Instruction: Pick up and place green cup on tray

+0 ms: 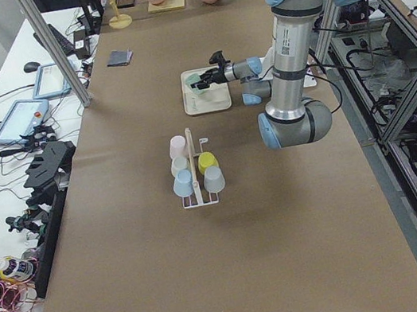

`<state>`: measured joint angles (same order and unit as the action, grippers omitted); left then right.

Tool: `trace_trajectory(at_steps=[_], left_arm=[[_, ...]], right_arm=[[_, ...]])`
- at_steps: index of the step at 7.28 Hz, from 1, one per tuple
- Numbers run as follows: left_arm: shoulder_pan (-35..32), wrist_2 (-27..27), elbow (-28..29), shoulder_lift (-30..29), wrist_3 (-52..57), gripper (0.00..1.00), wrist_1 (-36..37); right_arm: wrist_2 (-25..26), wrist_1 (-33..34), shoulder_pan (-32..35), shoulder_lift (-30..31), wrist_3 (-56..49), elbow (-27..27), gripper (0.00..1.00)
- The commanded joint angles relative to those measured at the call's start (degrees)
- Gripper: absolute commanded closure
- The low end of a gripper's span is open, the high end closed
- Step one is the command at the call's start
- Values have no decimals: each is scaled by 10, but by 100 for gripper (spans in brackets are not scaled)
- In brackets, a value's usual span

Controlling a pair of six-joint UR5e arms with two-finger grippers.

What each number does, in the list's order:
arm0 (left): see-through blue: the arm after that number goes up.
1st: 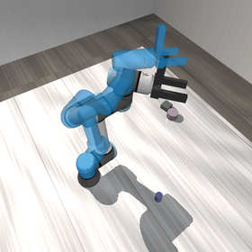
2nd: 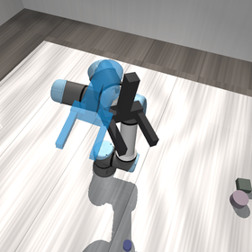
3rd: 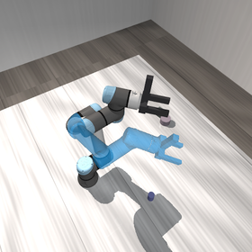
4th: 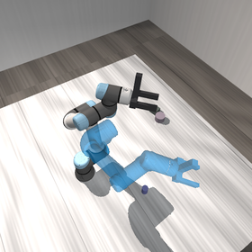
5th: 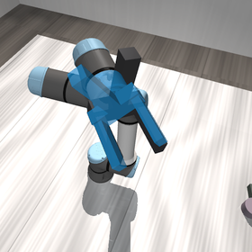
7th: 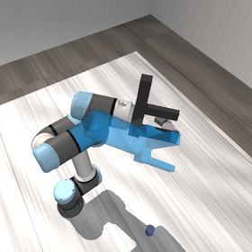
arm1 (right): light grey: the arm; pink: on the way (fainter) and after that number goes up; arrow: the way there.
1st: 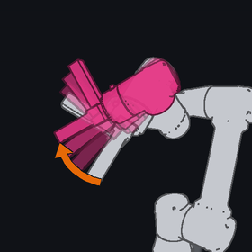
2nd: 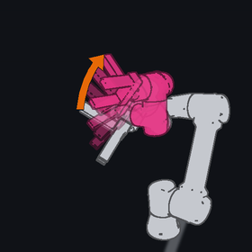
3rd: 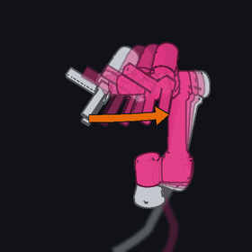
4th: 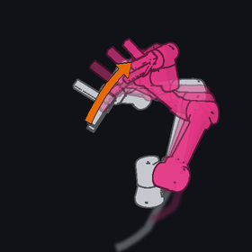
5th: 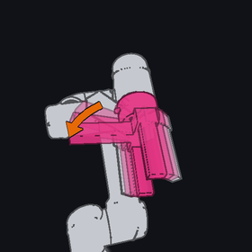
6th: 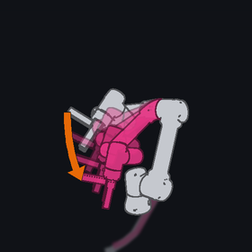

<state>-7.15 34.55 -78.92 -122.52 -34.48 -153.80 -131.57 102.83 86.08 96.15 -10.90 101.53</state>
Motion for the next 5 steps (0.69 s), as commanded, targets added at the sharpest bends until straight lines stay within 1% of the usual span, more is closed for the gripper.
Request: trace_trajectory(at_steps=[1, 5], left_arm=[[-1, 0, -3, 0, 0, 23, 0], [-4, -1, -3, 0, 1, 19, 0]], right_arm=[[-1, 0, 1, 0, -1, 1, 0], [-1, 1, 8, 1, -1, 0, 0]])
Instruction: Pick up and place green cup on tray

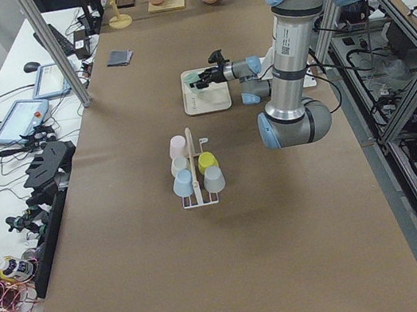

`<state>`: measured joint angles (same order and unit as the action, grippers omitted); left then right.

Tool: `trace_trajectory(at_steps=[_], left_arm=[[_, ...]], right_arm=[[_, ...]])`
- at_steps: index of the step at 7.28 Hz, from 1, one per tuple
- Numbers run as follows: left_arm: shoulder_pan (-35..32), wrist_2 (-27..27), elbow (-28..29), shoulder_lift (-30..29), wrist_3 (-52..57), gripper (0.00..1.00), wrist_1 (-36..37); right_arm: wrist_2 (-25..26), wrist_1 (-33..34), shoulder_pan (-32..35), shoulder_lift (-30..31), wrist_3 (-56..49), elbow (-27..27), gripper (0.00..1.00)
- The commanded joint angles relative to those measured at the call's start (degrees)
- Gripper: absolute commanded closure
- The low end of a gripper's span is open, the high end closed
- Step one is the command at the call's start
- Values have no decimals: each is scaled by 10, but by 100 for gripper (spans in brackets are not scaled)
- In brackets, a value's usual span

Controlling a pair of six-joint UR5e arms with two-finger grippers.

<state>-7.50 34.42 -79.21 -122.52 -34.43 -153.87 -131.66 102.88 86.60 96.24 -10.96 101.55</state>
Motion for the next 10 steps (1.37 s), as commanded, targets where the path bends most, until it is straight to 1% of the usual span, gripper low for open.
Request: trace_trajectory(at_steps=[1, 6, 8, 9, 10], left_arm=[[-1, 0, 0, 0, 1, 19, 0], [-1, -1, 6, 5, -1, 18, -9], [0, -1, 9, 6, -9, 16, -61], [1, -1, 24, 7, -15, 14, -82], [3, -2, 35, 7, -37, 14, -81]], right_arm=[[0, 0, 4, 0, 0, 0, 0], [-1, 0, 11, 0, -4, -1, 0], [-1, 0, 12, 0, -4, 0, 0], [-1, 0, 11, 0, -4, -1, 0], [-1, 0, 12, 0, -4, -2, 0]])
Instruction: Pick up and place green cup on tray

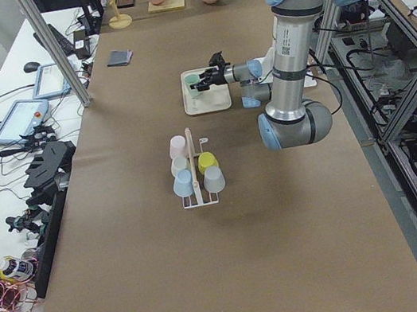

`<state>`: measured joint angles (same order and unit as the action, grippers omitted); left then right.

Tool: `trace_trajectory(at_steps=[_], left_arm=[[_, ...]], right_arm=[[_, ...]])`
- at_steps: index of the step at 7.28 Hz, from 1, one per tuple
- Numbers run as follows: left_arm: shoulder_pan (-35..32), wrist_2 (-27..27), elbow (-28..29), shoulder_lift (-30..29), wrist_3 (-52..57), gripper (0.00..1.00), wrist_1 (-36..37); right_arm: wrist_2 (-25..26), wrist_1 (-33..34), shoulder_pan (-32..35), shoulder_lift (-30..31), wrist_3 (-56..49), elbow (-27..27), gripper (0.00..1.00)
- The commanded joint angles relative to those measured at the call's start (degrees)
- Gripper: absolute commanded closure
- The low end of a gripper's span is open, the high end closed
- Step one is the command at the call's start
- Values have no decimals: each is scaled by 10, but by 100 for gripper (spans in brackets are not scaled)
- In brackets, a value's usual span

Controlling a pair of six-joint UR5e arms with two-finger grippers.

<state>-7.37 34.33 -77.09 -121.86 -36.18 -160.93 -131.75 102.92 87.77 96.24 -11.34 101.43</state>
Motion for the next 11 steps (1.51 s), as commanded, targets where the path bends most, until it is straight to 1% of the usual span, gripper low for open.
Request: trace_trajectory(at_steps=[1, 2, 3, 4, 7, 8, 10, 11], left_arm=[[2, 0, 14, 0, -20, 14, -11], [2, 0, 12, 0, -21, 11, -11], [2, 0, 3, 0, -22, 3, -17], [1, 3, -12, 5, -21, 2, -32], [-1, 7, -89, 49, -13, 2, -25], [-5, 28, -126, 64, -12, 2, -18], [-14, 43, -205, 91, -13, 2, 73], [-25, 83, -228, 103, -14, 2, 85]], right_arm=[[0, 0, 0, 0, 0, -2, 0], [0, 0, 1, 0, -1, -2, 0], [0, 0, 1, 0, -1, -2, 0], [0, 0, 1, 0, -1, -2, 0], [-1, 1, 5, 0, 2, 0, 0], [-5, 2, 7, 0, 3, 0, 0], [-7, 4, 7, 0, 4, 1, 0], [-6, 4, 7, 0, 4, 0, 0]])
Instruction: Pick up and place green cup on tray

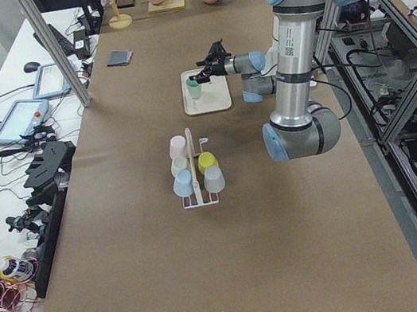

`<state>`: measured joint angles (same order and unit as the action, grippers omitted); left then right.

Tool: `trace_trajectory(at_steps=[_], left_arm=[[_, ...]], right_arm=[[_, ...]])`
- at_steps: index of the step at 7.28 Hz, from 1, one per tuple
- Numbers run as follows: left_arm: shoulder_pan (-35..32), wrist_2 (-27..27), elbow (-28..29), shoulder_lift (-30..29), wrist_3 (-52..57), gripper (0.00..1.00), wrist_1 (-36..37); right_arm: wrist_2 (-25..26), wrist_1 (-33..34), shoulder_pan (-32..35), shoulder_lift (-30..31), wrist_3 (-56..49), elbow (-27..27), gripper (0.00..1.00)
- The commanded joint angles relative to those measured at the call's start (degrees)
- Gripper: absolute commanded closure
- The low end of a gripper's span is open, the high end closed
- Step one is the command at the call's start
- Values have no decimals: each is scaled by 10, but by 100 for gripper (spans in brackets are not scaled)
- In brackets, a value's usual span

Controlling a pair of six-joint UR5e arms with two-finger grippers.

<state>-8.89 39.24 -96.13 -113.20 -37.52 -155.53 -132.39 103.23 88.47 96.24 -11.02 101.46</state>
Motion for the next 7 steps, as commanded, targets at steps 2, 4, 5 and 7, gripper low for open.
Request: trace_trajectory(at_steps=[2, 4, 5, 7], left_arm=[[-81, 118, -75, 18, -3, 2, 94], [-166, 249, -87, 17, -8, 2, 138], [-222, 322, -88, 18, -9, 2, 162], [-319, 452, -78, 26, -12, 2, 181]], right_arm=[[5, 1, 0, -2, 0, 3, 0], [22, 2, 0, -2, 0, 17, 0], [32, 2, 0, -1, 0, 22, 0], [21, 5, 0, 2, 13, 15, 0]])
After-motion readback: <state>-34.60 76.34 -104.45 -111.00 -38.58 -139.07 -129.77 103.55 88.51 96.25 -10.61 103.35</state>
